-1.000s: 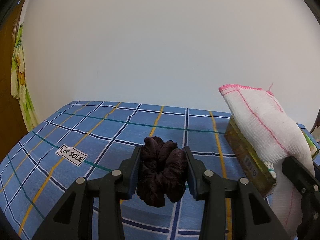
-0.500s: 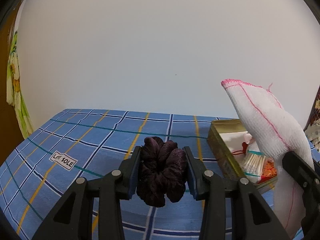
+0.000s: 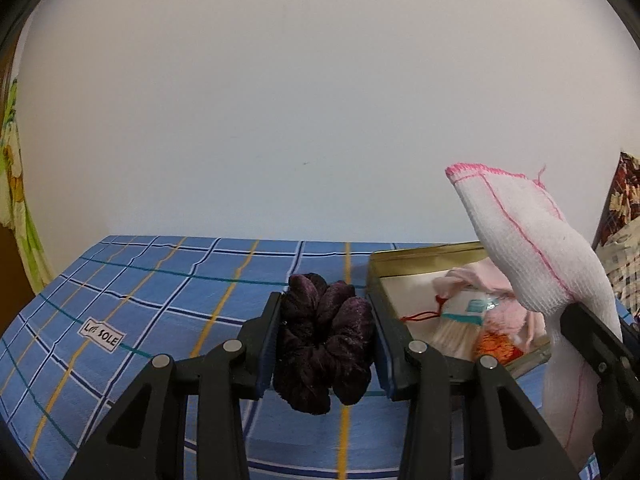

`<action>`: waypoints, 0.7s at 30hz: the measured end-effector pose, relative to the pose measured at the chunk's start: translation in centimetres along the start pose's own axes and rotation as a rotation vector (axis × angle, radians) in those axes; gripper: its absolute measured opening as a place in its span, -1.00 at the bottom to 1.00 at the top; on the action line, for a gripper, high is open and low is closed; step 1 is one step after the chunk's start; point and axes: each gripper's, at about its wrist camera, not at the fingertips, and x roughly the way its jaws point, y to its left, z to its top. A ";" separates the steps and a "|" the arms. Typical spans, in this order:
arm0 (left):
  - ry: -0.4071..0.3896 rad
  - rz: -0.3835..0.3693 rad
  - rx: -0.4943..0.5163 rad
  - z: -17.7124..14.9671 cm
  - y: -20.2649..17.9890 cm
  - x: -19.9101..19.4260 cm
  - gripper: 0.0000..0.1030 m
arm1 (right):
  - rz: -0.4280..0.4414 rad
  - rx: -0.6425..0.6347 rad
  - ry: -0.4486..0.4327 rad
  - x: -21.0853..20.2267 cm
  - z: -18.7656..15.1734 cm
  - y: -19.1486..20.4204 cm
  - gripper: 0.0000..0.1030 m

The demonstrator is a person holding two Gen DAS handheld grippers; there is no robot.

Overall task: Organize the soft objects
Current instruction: 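Carry the towel and scrunchie over the gold tin with both tools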

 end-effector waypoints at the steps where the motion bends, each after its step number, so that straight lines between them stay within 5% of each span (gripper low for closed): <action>1: 0.000 -0.006 0.003 0.1 -0.3 0.0 -0.16 | -0.010 0.003 -0.001 -0.2 0.0 -0.3 -0.72; 21: -0.018 -0.139 0.097 1.5 -7.9 0.5 -0.16 | -0.171 0.080 0.000 -3.4 0.2 -4.6 -0.72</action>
